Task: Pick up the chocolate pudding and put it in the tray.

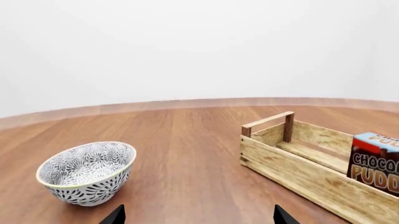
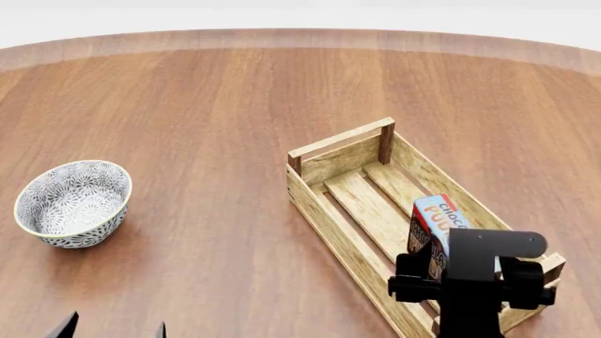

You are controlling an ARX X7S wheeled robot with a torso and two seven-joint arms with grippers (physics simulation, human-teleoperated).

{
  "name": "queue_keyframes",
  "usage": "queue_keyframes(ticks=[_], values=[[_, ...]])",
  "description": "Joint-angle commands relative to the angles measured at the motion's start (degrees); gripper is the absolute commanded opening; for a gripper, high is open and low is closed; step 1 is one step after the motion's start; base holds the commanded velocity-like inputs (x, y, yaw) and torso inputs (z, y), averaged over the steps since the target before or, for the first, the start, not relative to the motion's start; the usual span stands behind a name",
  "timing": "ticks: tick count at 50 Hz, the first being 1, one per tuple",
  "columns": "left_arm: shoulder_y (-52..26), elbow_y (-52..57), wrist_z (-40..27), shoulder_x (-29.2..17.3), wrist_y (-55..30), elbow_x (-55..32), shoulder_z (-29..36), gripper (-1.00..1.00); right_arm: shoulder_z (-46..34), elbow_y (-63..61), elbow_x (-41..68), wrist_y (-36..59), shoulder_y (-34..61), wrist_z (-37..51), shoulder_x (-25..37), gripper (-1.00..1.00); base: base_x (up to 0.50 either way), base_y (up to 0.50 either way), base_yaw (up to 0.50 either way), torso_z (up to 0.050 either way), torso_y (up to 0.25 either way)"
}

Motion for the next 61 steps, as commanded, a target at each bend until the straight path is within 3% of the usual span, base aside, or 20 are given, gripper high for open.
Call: queue_keyframes(ticks=[1,21,36,61], values=[[-1.06,3.77,-0.77,-0.82,-2.96,-0.26,0.08,1.00,2.01,-10.34,2.27,-1.12,-4.43,1.90,3.13,1.00,0.00,0.00,0.00,0.000,0.000],[-5.19,17.57,-4.13,-2.17,-14.83,0.41,1.26,1.00,5.05,-51.05,6.05,-0.37,-17.16,12.37,16.23,1.00,0.00,0.00,0.00,0.000,0.000],[-4.55,18.31,-4.40,-2.62,-14.45,0.27,1.40,1.00,5.59,-63.83,2.60,-5.39,-25.11,16.69,19.62,1.00,0.00,0.00,0.00,0.000,0.000],[-2.94,20.69,-5.00,-3.75,-13.69,-0.06,1.29,1.00,5.16,-68.32,-1.13,-8.09,-29.36,18.82,20.02,1.00,0.00,0.00,0.00,0.000,0.000]])
